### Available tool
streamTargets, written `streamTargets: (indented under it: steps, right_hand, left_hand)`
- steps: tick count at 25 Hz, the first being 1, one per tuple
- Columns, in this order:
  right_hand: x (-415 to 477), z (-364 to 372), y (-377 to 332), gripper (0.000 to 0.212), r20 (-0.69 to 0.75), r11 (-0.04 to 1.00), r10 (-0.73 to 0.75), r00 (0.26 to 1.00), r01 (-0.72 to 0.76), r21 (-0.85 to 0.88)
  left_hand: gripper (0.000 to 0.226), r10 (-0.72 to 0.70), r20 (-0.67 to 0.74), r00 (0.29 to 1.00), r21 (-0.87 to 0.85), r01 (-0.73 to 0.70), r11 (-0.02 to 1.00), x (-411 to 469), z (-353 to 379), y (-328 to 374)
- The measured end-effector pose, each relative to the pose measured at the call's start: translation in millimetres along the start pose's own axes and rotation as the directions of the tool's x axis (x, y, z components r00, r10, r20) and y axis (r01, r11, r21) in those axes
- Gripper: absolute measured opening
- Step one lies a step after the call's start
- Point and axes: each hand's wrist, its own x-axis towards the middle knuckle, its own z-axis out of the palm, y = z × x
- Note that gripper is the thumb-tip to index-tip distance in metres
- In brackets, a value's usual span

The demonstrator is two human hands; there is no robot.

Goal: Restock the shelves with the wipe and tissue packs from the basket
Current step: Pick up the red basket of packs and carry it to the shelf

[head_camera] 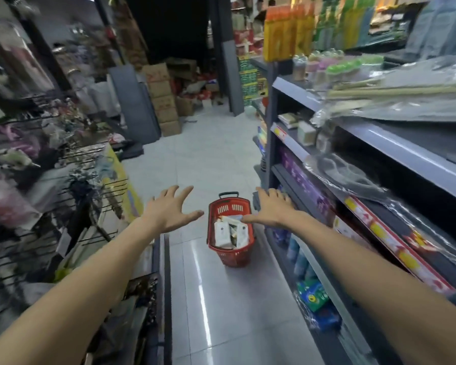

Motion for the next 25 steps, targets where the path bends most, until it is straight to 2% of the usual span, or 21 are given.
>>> streamTargets:
  steps: [5, 12, 20, 25]
  right_hand:
    - [137.0, 9.1, -44.1, 0.125, 0.04, 1.0, 0.007, 0.999, -0.007, 0.002]
    - [323.6, 5.0, -82.3, 0.132, 0.052, 0.993, 0.105, 0.993, -0.108, 0.055]
    - [497.7, 9.1, -43.3, 0.129, 0.085, 0.965, 0.203, 0.975, -0.214, 0.153]
    - [592.8, 40.2, 1.7, 0.125, 0.202, 0.897, 0.33, 0.922, -0.373, 0.238]
  left_hand:
    - [0.097, -0.027, 0.065, 0.998, -0.004, 0.028, 1.0, 121.7, 14.4, -69.5]
    - [0.096, 0.039, 0.092, 0.995, -0.028, -0.037, 0.999, 322.2, 3.5, -148.5]
    - [0.095, 0.165, 0.165, 0.972, -0.014, -0.165, 0.986, 543.2, 43.8, -147.8]
    - [0.096, 0.234, 0.306, 0.923, 0.008, -0.249, 0.969, 670.2, 99.7, -122.2]
